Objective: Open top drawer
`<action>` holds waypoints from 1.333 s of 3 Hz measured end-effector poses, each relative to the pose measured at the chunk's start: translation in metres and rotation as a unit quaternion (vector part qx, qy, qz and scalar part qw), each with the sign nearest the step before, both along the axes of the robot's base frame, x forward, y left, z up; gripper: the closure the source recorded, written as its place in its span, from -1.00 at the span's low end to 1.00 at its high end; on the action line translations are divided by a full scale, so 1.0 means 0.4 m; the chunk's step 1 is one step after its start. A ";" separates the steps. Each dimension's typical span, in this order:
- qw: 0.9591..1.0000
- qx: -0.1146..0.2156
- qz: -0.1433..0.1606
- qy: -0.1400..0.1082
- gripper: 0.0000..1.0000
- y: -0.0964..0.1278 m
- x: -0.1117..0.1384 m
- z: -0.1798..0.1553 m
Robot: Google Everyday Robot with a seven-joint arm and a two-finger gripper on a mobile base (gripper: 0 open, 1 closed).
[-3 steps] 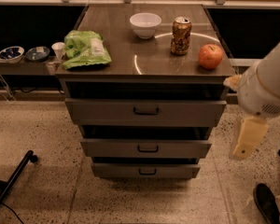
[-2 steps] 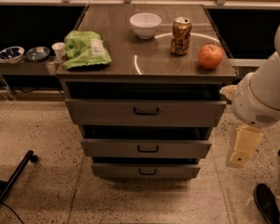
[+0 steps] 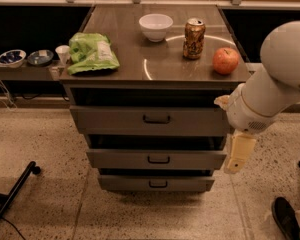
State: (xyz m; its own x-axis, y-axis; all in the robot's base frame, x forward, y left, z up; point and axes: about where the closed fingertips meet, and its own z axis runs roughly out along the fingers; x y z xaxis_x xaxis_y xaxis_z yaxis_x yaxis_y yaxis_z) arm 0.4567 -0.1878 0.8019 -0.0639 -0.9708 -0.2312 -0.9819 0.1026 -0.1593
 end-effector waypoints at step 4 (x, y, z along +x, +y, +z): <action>0.998 0.025 0.059 0.000 -1.00 0.151 0.357 -0.317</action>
Offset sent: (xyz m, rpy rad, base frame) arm 0.1124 0.0761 -0.1378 0.0506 -0.0294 0.1728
